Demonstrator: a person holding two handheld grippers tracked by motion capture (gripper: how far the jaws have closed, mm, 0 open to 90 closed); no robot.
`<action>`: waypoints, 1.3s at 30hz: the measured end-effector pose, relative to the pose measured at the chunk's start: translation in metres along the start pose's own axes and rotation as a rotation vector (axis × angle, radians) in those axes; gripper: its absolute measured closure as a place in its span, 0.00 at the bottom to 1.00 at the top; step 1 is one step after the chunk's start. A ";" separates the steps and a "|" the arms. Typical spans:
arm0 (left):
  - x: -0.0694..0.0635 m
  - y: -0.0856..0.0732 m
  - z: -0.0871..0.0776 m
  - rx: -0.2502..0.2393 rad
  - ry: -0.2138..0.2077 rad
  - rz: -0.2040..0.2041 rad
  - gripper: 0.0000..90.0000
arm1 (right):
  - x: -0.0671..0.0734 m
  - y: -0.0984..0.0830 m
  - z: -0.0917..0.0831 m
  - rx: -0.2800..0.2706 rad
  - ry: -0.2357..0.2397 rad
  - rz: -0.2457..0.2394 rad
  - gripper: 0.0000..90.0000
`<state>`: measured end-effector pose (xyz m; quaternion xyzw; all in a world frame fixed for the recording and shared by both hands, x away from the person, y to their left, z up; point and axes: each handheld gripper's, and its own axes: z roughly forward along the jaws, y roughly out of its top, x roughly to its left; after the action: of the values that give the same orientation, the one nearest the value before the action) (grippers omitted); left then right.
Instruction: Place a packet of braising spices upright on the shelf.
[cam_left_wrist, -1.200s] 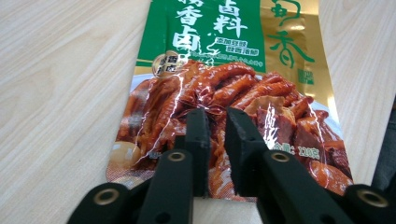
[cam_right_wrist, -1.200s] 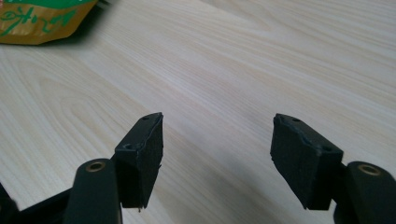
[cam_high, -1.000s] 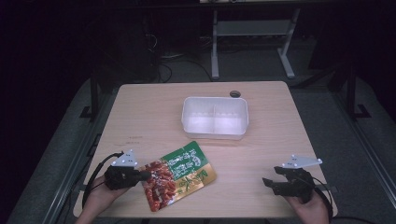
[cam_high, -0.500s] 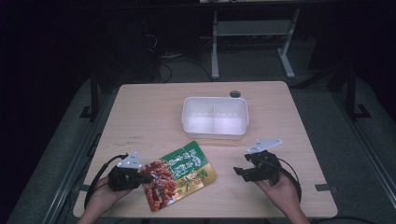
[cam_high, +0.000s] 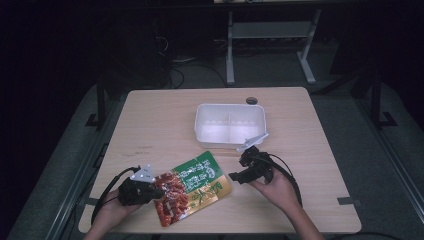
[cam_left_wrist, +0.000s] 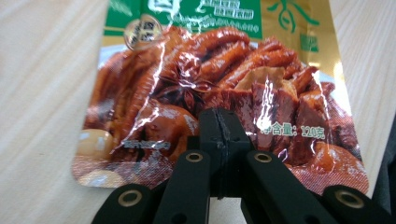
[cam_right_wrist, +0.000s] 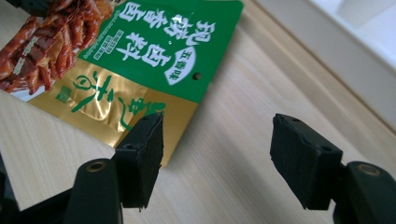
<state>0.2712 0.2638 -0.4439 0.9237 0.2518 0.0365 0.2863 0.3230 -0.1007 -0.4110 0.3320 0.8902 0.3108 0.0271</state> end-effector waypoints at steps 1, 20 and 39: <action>0.000 0.000 0.001 0.000 -0.001 -0.002 1.00 | 0.000 0.003 0.003 0.016 0.007 -0.002 0.38; 0.005 -0.001 0.003 0.005 -0.032 -0.009 1.00 | -0.001 0.025 0.048 0.153 0.103 0.029 0.42; 0.002 0.000 0.003 0.010 -0.018 0.010 1.00 | 0.005 0.028 0.062 0.147 0.215 0.065 0.54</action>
<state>0.2735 0.2637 -0.4468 0.9267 0.2447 0.0287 0.2837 0.3512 -0.0483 -0.4446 0.3263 0.8972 0.2793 -0.1031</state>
